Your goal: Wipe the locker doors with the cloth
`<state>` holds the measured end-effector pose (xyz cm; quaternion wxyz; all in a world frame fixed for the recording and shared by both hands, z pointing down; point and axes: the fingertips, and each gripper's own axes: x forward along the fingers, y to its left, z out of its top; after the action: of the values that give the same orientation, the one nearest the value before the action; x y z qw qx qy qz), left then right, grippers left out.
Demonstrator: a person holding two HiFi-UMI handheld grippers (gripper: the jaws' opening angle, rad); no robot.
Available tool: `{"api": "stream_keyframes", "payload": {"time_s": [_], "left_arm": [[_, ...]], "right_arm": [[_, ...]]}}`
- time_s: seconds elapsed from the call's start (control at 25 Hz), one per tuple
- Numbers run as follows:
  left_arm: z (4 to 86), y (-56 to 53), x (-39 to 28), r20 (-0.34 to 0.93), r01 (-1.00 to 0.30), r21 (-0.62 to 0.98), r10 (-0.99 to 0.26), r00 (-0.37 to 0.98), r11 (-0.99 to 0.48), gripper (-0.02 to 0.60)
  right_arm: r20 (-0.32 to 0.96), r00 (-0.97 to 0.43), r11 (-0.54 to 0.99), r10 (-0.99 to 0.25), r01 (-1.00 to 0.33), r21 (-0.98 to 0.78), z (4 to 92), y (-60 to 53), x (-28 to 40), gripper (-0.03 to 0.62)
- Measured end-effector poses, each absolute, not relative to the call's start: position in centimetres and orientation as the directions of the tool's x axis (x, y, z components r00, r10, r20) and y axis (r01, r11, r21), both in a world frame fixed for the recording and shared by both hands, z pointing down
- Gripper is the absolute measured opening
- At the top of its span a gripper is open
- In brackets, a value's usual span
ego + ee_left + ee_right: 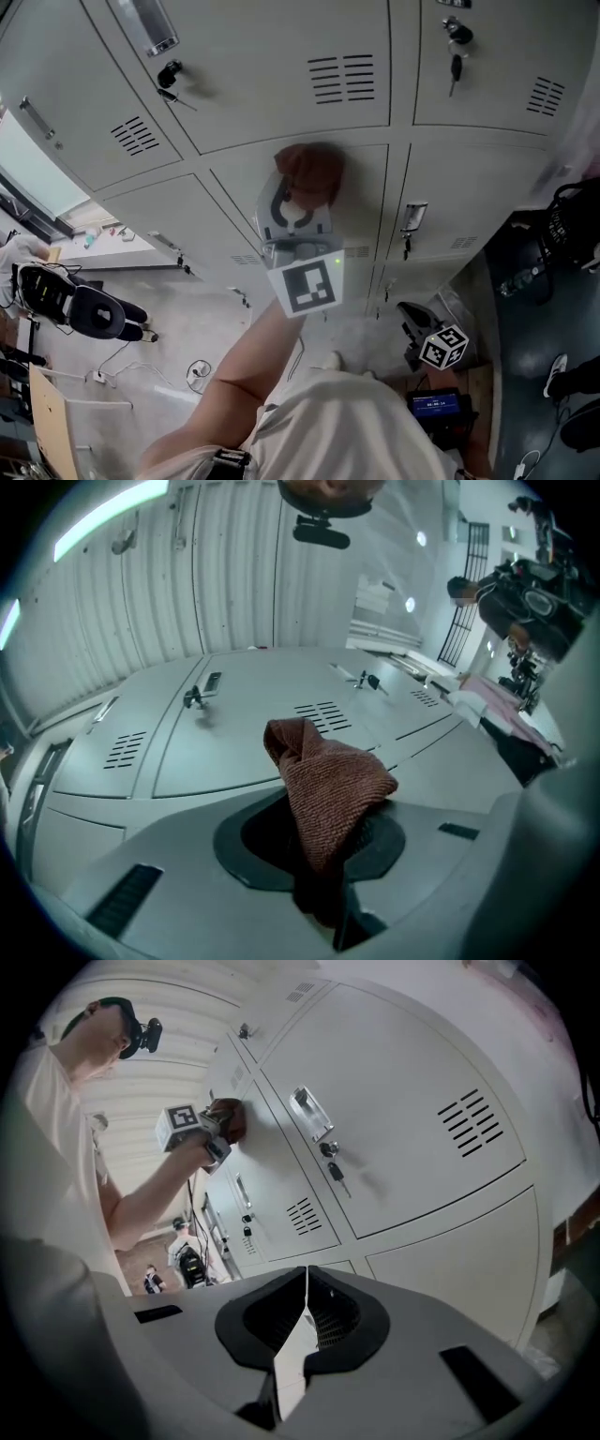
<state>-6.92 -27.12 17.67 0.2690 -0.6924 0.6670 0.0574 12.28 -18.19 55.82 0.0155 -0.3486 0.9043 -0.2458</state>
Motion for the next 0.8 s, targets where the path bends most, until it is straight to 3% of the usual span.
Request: {"api": "stream_keyframes", "payload": {"time_s": [0.16, 0.32, 0.4, 0.56, 0.8], "left_arm": [[17.4, -28.7, -3.2, -0.354, -0.954, -0.293, -0.919, 0.173, -0.067, 0.074], [15.2, -28.6, -0.7, -0.482, -0.891, -0.455, -0.842, 0.241, 0.006, 0.074], [16.6, -28.1, 0.8, -0.483, -0.856, -0.516, -0.831, 0.277, 0.015, 0.074], [21.2, -28.7, 3.0, -0.398, -0.819, -0.569, -0.847, 0.352, -0.074, 0.074], [27.4, -29.1, 3.6, -0.221, -0.831, -0.509, -0.898, 0.38, -0.227, 0.074]], "right_arm": [[0.126, -0.736, 0.621, -0.665, -0.639, -0.454, 56.3, -18.7, 13.0, 0.018], [0.113, -0.757, 0.653, -0.643, -0.62, -0.434, 55.5, -19.8, 12.5, 0.018], [0.125, -0.756, 0.647, -0.642, -0.622, -0.441, 55.3, -18.7, 13.2, 0.018], [0.13, -0.753, 0.64, -0.645, -0.625, -0.447, 54.7, -17.9, 13.9, 0.018], [0.138, -0.781, 0.658, -0.609, -0.595, -0.462, 54.8, -16.9, 13.1, 0.018]]}}
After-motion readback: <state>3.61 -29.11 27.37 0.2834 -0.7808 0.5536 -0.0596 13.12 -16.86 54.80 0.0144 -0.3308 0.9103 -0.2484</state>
